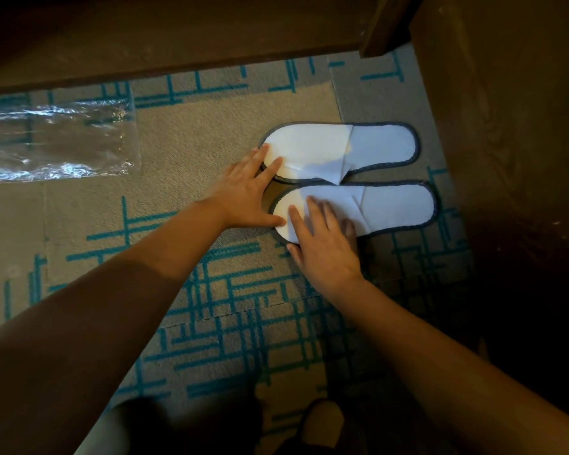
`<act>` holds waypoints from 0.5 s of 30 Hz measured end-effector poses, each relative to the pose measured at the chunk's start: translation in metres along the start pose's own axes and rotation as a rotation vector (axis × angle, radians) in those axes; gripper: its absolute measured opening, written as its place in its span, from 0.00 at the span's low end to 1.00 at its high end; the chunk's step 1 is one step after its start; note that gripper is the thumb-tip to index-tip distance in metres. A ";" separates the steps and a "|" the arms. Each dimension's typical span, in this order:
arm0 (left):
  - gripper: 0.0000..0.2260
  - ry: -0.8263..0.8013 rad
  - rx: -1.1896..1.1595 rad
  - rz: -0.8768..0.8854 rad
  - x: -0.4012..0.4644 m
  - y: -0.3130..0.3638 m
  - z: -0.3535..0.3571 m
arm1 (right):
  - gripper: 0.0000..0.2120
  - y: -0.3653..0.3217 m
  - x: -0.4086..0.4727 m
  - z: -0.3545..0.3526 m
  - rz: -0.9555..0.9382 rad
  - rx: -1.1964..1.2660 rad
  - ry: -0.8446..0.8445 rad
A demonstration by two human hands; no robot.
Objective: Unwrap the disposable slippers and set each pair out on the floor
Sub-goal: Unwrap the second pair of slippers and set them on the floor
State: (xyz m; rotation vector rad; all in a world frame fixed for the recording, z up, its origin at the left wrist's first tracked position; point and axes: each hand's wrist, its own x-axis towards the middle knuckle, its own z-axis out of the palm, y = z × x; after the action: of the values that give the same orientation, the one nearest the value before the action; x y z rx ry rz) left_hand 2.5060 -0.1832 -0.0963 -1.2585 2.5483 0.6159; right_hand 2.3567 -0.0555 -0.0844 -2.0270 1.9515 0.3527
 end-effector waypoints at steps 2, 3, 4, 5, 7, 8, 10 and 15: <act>0.49 0.002 0.002 0.002 0.001 0.001 -0.001 | 0.30 0.001 0.000 0.000 0.003 0.012 0.000; 0.49 0.002 0.004 0.003 0.001 0.002 -0.001 | 0.30 0.002 0.000 0.000 0.005 0.017 -0.002; 0.49 0.003 0.008 0.003 0.001 0.003 -0.001 | 0.30 0.003 0.000 0.000 0.006 0.022 -0.004; 0.49 0.005 0.011 0.003 0.001 0.004 -0.002 | 0.30 0.003 0.000 0.000 0.007 0.026 -0.007; 0.49 0.003 0.006 0.002 0.001 0.004 -0.002 | 0.30 0.003 -0.001 0.000 0.005 0.032 -0.008; 0.49 -0.001 0.000 0.002 0.001 0.004 -0.003 | 0.30 0.003 0.000 -0.001 0.002 0.030 -0.007; 0.49 -0.011 -0.010 0.004 0.001 0.003 -0.003 | 0.30 0.003 -0.001 -0.002 -0.003 0.021 -0.006; 0.48 -0.012 -0.017 0.007 -0.001 0.004 -0.005 | 0.30 -0.002 0.001 -0.004 -0.035 0.000 0.007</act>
State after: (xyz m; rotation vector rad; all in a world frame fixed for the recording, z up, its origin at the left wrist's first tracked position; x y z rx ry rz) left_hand 2.5036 -0.1832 -0.0903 -1.2483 2.5436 0.6464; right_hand 2.3587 -0.0575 -0.0808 -2.0619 1.9179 0.3376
